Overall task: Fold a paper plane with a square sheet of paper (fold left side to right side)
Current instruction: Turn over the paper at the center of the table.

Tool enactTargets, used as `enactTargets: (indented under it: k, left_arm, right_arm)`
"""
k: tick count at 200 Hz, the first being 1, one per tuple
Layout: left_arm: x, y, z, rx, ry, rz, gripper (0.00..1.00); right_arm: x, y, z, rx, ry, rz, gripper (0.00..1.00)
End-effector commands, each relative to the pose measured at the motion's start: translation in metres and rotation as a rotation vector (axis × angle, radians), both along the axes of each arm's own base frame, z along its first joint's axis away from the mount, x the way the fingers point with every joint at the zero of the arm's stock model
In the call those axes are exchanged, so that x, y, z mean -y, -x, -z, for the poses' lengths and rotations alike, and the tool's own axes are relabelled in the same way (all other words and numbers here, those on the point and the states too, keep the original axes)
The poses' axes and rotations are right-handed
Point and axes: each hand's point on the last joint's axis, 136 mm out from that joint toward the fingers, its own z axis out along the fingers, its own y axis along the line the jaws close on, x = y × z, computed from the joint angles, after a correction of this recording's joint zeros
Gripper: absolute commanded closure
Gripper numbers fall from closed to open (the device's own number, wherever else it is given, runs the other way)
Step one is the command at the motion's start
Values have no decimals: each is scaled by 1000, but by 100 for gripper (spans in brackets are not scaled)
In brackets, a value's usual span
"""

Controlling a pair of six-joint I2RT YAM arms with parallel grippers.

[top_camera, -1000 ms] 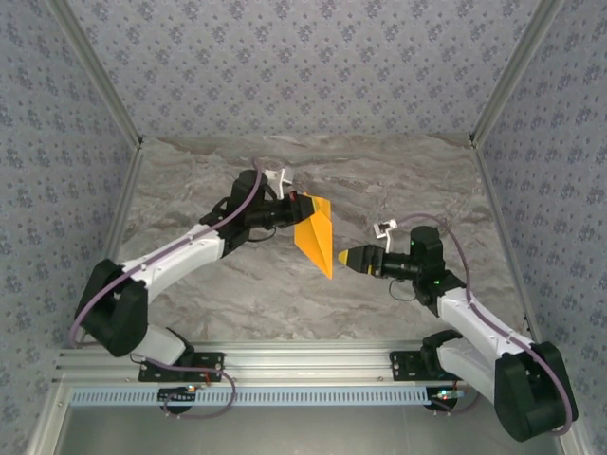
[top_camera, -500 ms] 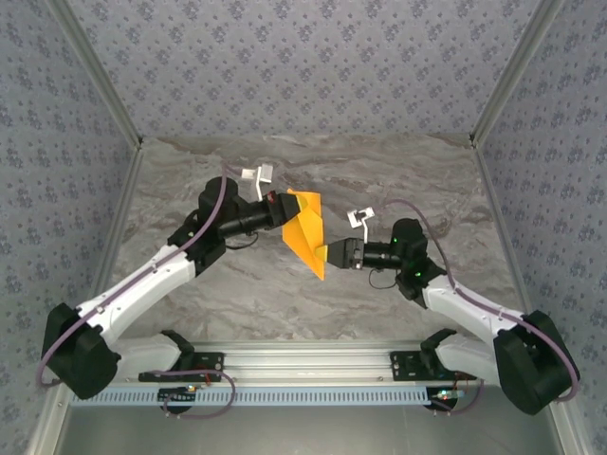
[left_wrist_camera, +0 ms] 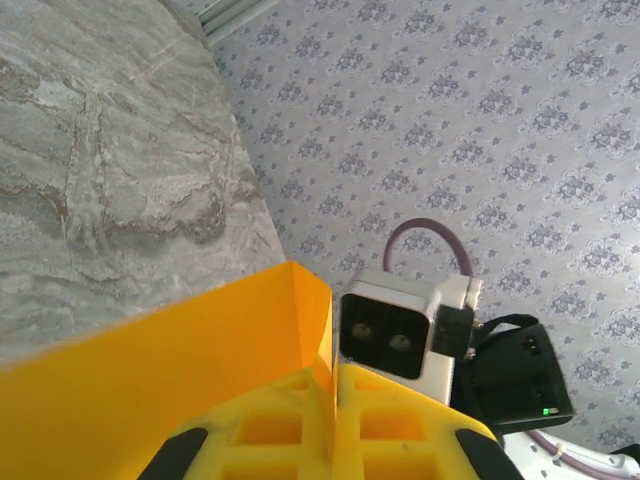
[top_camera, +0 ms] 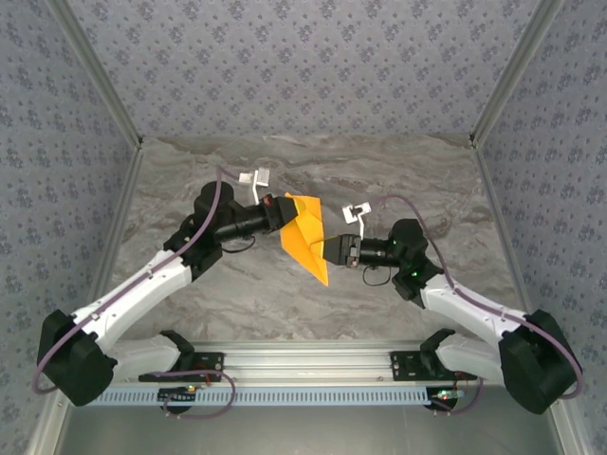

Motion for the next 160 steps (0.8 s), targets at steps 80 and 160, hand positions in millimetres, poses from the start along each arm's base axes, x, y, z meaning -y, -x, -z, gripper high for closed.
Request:
enactTargets:
  k: [80, 160]
  left_arm:
    - [-71, -2, 34, 62, -394, -233, 32]
    - [-169, 4, 82, 31, -742, -564, 30]
  right_arm:
    - [41, -9, 65, 66, 588, 200, 98]
    - [122, -48, 124, 332, 1803, 487, 96]
